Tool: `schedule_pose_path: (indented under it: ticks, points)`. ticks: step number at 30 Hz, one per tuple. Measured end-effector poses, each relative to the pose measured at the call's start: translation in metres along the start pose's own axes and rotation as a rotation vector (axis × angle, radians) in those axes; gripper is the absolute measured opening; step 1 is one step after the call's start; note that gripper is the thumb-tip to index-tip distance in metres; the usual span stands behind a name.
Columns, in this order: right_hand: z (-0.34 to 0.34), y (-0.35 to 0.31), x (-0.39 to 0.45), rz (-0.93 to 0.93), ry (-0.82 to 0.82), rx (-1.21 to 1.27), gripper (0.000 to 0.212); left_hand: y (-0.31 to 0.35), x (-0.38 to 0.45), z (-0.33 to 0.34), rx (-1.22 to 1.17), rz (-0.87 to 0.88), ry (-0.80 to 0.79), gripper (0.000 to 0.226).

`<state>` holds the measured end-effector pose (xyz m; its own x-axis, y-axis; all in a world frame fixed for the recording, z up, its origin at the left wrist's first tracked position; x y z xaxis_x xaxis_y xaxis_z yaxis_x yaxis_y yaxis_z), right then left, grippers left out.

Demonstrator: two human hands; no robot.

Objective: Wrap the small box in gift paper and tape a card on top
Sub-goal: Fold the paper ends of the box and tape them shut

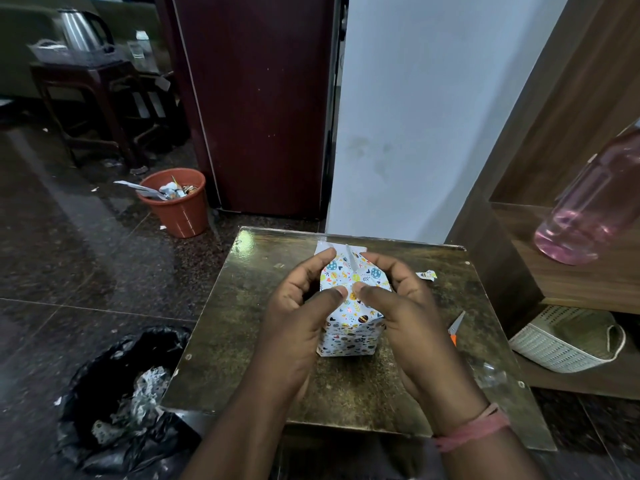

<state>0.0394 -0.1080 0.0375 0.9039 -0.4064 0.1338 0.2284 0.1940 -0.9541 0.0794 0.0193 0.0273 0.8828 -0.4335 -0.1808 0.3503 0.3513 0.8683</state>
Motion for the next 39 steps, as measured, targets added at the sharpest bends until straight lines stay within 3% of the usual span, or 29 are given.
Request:
schedule_pose_path:
  ticks: [13, 28, 34, 39]
  points:
    - [-0.001, -0.001, -0.001, -0.032, 0.083, 0.007, 0.02, 0.002, -0.001, 0.003, -0.058, -0.016, 0.016, 0.037]
    - [-0.008, -0.018, 0.004, -0.182, 0.094, -0.375, 0.015, 0.005, 0.001, 0.0, 0.064, 0.008, 0.031, 0.034]
    - [-0.002, -0.026, 0.006, -0.222, -0.025, -0.424, 0.032, 0.005, 0.002, 0.002, 0.082, 0.007, 0.025, 0.033]
    - [-0.006, -0.032, 0.008, -0.325, 0.085, -0.558, 0.014, 0.003, 0.003, 0.0, 0.14, 0.029, 0.01, 0.041]
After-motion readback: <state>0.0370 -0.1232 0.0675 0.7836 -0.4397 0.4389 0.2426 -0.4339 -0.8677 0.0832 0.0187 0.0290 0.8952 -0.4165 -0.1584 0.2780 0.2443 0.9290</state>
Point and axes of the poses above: each hand's wrist, its own x-axis towards the middle knuckle, its own z-axis out of the palm, y = z × x, the point moved 8 cm from there along x, towards the middle knuckle, and after that the axes turned 11 degrees about -z, right-handed, at the moved point
